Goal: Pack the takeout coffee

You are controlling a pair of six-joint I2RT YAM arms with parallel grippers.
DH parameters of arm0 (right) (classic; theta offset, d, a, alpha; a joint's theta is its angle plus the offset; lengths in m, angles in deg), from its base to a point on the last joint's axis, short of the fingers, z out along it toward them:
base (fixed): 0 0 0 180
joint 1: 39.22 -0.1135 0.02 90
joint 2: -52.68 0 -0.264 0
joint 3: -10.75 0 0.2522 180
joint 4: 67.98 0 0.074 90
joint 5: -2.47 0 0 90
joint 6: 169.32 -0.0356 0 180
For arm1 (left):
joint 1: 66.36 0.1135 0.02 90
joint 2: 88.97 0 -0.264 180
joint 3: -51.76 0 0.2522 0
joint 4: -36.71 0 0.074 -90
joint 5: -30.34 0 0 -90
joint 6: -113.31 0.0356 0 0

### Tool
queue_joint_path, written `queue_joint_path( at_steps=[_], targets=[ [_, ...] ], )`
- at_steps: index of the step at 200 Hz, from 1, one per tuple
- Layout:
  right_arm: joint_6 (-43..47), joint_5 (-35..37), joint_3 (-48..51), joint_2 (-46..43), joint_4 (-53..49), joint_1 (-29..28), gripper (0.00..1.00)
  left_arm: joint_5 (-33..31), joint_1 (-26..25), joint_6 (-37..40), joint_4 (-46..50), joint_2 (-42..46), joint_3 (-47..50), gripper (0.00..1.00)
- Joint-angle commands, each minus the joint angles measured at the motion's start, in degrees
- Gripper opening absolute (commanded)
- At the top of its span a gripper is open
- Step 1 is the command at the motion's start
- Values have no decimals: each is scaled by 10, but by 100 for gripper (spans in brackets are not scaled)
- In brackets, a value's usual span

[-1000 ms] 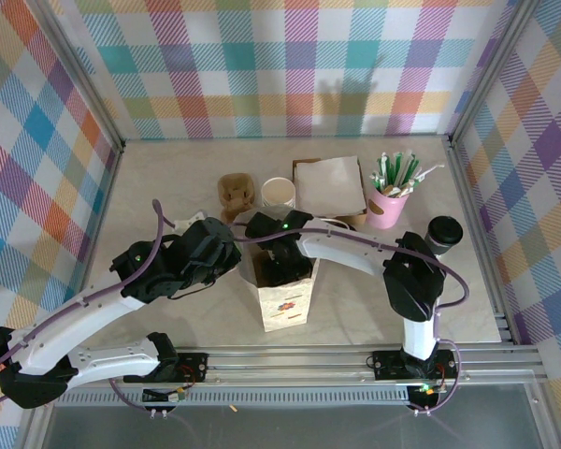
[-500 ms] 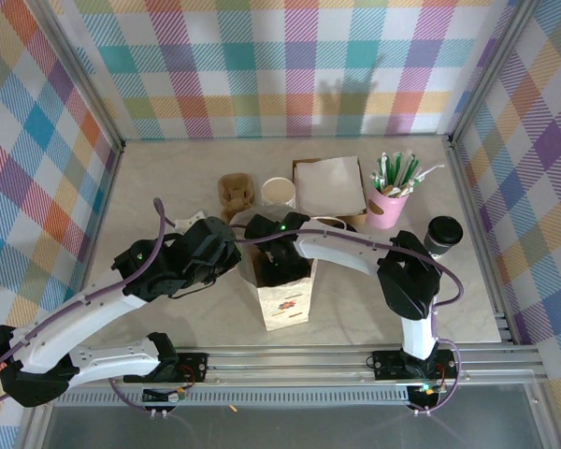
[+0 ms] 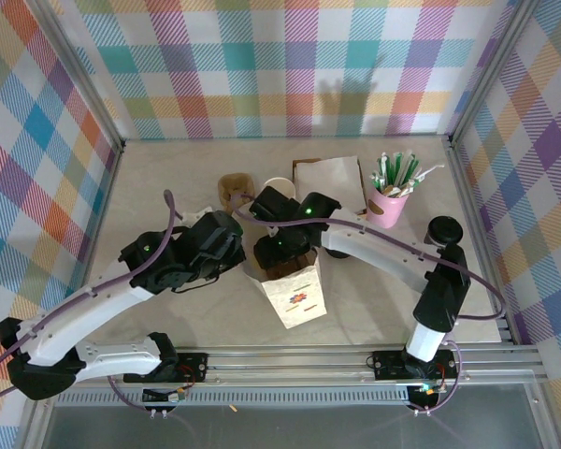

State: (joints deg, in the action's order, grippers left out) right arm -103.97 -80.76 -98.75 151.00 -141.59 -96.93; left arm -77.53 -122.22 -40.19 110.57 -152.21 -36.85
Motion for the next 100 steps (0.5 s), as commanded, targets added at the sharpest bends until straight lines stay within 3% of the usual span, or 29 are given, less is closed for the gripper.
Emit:
queue_joint_path(
  at_steps=[1, 54, 100],
  targets=[
    [1, 11, -16, -37, -3, 3, 60, 10, -8, 52, 21, -5, -21, 0],
    [16, 11, 23, -110, 87, 8, 62, 18, -8, 118, -14, 1, 1, 0],
    [9, 19, 31, -164, 97, 19, 61, 13, -8, 138, -15, 12, 5, 0]
  ],
)
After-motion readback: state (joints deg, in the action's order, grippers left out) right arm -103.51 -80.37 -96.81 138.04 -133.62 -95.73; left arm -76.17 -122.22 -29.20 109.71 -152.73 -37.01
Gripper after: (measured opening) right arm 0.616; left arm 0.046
